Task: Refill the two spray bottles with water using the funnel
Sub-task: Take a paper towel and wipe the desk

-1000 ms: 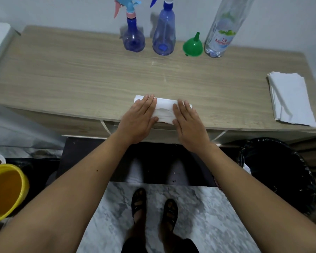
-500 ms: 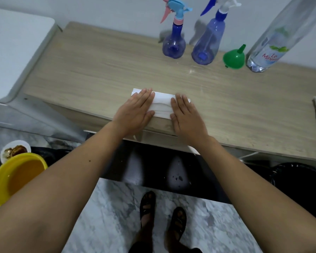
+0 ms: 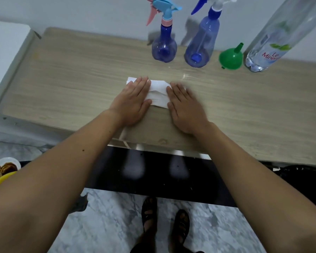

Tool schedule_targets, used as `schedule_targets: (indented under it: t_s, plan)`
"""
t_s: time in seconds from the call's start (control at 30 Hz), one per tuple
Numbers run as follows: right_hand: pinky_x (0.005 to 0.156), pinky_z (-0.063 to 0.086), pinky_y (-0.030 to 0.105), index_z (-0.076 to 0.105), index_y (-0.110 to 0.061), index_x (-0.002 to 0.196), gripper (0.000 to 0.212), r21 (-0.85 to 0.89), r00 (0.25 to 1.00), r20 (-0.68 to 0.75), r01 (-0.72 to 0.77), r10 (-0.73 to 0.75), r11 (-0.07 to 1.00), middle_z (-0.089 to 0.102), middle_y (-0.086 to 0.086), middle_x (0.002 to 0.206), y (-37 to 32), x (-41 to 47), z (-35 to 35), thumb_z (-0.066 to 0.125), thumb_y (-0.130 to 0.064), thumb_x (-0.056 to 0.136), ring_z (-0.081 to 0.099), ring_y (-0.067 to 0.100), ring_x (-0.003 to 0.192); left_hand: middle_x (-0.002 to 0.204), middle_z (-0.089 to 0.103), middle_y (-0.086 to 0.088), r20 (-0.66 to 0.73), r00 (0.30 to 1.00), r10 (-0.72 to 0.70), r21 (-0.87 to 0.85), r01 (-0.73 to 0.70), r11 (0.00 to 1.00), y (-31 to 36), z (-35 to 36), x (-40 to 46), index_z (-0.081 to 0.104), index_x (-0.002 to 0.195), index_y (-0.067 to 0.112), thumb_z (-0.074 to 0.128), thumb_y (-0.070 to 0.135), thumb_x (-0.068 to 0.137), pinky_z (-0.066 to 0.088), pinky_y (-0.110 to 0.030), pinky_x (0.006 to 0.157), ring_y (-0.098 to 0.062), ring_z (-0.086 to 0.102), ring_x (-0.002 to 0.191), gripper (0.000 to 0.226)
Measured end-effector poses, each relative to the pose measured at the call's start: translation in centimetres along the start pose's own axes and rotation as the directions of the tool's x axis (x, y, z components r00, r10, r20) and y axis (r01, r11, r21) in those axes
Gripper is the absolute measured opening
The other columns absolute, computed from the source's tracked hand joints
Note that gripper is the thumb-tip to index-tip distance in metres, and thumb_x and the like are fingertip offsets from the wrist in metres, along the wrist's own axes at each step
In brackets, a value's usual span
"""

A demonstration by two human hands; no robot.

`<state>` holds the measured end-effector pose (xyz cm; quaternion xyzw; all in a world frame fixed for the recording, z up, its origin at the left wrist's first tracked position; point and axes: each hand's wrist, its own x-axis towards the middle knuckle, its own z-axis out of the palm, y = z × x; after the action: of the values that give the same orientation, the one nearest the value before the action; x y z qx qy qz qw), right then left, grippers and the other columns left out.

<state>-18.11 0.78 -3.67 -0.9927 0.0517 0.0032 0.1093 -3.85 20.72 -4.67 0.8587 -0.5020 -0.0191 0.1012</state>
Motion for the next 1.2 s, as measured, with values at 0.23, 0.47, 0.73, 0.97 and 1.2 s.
schedule_targets:
  t_s: [0.23, 0.47, 0.73, 0.97, 1.2]
  plan:
    - [0.130, 0.012, 0.046, 0.025, -0.011, 0.165, 0.068, -0.027, 0.997, 0.025, -0.072, 0.073, 0.997, 0.018, 0.009, 0.174, 4.5, -0.1, -1.9, 0.016, -0.041, 0.105, 0.017, 0.026, 0.162, 0.166, 0.032, -0.030, 0.002, 1.000, 0.007, 0.006, -0.007, 1.000, 3.1, 0.5, 4.3, 0.032, 0.159, -0.008, 0.025, 0.042, 0.107, 0.022, -0.057, 0.127, -0.047, 0.031, 0.155, 0.072]
    - [0.129, 0.013, 0.048, 0.024, -0.012, 0.166, 0.071, -0.039, 0.991, 0.038, -0.127, 0.129, 0.991, 0.018, 0.008, 0.174, 8.9, -3.3, -3.1, 0.011, -0.043, 0.103, 0.017, 0.025, 0.162, 0.170, 0.027, -0.025, 0.006, 1.000, 0.008, 0.016, -0.008, 1.000, 8.4, 2.0, 6.9, 0.027, 0.162, -0.005, 0.021, 0.042, 0.108, 0.016, -0.052, 0.130, -0.040, 0.025, 0.159, 0.072]
    - [0.127, 0.020, 0.053, 0.027, -0.014, 0.165, 0.068, -0.073, 0.981, 0.033, -0.189, 0.191, 0.979, 0.021, 0.006, 0.174, 14.3, -8.9, -4.2, 0.016, -0.042, 0.105, 0.021, 0.025, 0.160, 0.171, 0.025, -0.023, 0.019, 1.000, 0.022, -0.008, -0.022, 1.000, 16.1, 3.8, 9.0, 0.026, 0.163, -0.003, 0.018, 0.044, 0.106, 0.015, -0.051, 0.132, -0.037, 0.023, 0.160, 0.074]
    - [0.125, 0.022, 0.055, 0.029, -0.014, 0.165, 0.067, -0.065, 0.971, 0.023, -0.237, 0.239, 0.969, 0.023, 0.005, 0.173, 18.1, -14.8, -5.2, 0.016, -0.043, 0.105, 0.023, 0.026, 0.160, 0.169, 0.031, -0.024, 0.000, 0.998, 0.056, -0.020, -0.056, 0.998, 22.4, 5.4, 9.8, 0.033, 0.160, -0.005, 0.024, 0.042, 0.106, 0.021, -0.054, 0.129, -0.040, 0.029, 0.158, 0.072]
    - [0.124, 0.024, 0.052, 0.031, -0.011, 0.163, 0.066, -0.041, 0.962, -0.007, -0.272, 0.272, 0.961, 0.026, 0.007, 0.172, 19.5, -19.5, -5.3, 0.017, -0.040, 0.106, 0.026, 0.030, 0.159, 0.167, 0.035, -0.025, -0.015, 0.997, 0.081, -0.042, -0.081, 0.996, 26.8, 6.4, 9.2, 0.035, 0.159, -0.005, 0.026, 0.041, 0.105, 0.021, -0.055, 0.128, -0.041, 0.031, 0.156, 0.072]
